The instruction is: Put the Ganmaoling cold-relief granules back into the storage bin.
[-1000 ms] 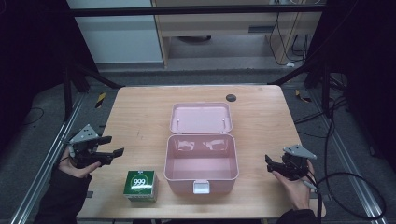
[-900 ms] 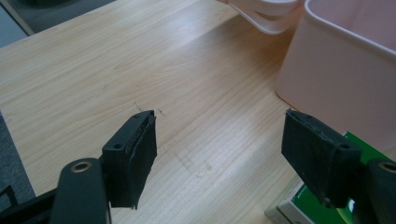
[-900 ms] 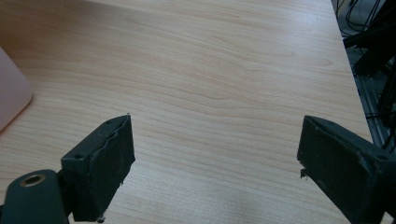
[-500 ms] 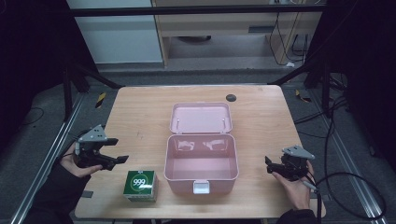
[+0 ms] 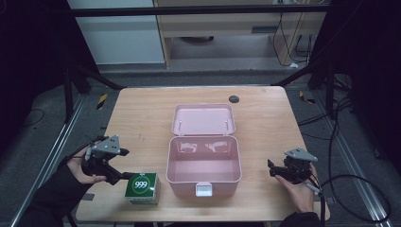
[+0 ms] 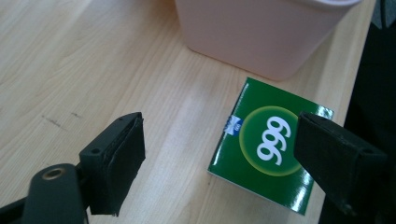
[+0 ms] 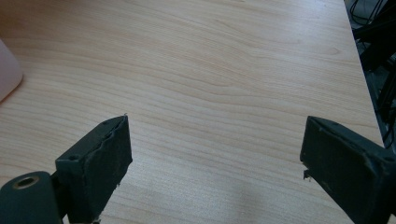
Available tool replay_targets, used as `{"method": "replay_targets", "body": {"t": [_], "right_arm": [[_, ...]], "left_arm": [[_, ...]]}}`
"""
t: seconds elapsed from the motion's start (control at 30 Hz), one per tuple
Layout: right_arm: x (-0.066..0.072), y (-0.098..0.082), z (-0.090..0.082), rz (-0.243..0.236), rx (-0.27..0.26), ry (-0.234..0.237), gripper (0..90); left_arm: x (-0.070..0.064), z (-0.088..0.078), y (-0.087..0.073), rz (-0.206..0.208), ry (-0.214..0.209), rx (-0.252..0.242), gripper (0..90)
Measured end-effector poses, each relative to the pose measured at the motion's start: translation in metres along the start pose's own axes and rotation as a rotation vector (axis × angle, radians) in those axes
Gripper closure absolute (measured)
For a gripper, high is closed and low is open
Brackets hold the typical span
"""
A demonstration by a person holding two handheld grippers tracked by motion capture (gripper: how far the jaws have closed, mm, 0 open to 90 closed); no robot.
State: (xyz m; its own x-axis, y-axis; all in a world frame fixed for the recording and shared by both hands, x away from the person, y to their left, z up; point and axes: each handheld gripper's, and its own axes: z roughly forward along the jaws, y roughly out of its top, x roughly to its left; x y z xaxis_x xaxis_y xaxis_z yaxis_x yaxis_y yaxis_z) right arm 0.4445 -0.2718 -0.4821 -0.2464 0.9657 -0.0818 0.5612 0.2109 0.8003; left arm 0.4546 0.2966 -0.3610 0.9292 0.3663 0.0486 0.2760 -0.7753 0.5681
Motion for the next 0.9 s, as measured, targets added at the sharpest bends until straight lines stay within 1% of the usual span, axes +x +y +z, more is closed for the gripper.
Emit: {"method": "replay_targets", "body": {"t": [0.07, 0.1, 0.13, 0.17, 0.2, 0.23, 0.3, 0.33, 0.43, 0.53, 0.7, 0.8, 0.9], "right_arm": [[0.001, 0.0, 0.0, -0.001, 0.005, 0.003, 8.8], [0.001, 0.0, 0.0, -0.003, 0.005, 0.003, 8.8], [0.001, 0.0, 0.001, -0.007, 0.005, 0.003, 8.7], [0.001, 0.0, 0.001, -0.007, 0.005, 0.003, 8.7], [0.001, 0.0, 0.001, -0.01, 0.004, 0.001, 8.5], [0.001, 0.0, 0.001, -0.01, 0.004, 0.001, 8.5], [0.001, 0.0, 0.001, -0.009, 0.003, -0.001, 8.4], [0.001, 0.0, 0.0, -0.007, 0.003, -0.002, 8.3], [0.0, -0.001, 0.001, -0.007, 0.006, -0.004, 8.1], [0.0, -0.001, 0.001, -0.007, 0.005, -0.003, 8.0], [0.0, -0.001, 0.001, -0.008, 0.005, -0.006, 7.9], [0.0, -0.001, 0.0, -0.005, 0.0, -0.005, 7.7], [-0.001, -0.001, 0.001, -0.009, 0.006, -0.005, 7.5]], "left_arm": [[-0.003, 0.001, 0.002, 0.036, -0.02, 0.027, 15.2], [-0.003, 0.001, 0.002, 0.036, -0.02, 0.027, 14.7], [-0.005, 0.002, 0.004, 0.058, -0.028, 0.045, 14.4], [-0.005, 0.002, 0.004, 0.058, -0.028, 0.045, 14.3], [-0.008, 0.004, 0.004, 0.072, -0.044, 0.054, 14.2], [-0.008, 0.004, 0.004, 0.072, -0.044, 0.054, 13.9], [-0.01, 0.006, 0.005, 0.088, -0.062, 0.065, 13.9], [-0.012, 0.009, 0.006, 0.101, -0.074, 0.079, 13.2], [-0.014, 0.012, 0.008, 0.127, -0.09, 0.104, 12.4], [-0.015, 0.013, 0.009, 0.138, -0.097, 0.111, 11.7], [-0.018, 0.014, 0.012, 0.165, -0.123, 0.118, 10.4], [-0.021, 0.019, 0.013, 0.184, -0.132, 0.134, 10.4], [-0.022, 0.022, 0.014, 0.188, -0.136, 0.145, 9.6]]}}
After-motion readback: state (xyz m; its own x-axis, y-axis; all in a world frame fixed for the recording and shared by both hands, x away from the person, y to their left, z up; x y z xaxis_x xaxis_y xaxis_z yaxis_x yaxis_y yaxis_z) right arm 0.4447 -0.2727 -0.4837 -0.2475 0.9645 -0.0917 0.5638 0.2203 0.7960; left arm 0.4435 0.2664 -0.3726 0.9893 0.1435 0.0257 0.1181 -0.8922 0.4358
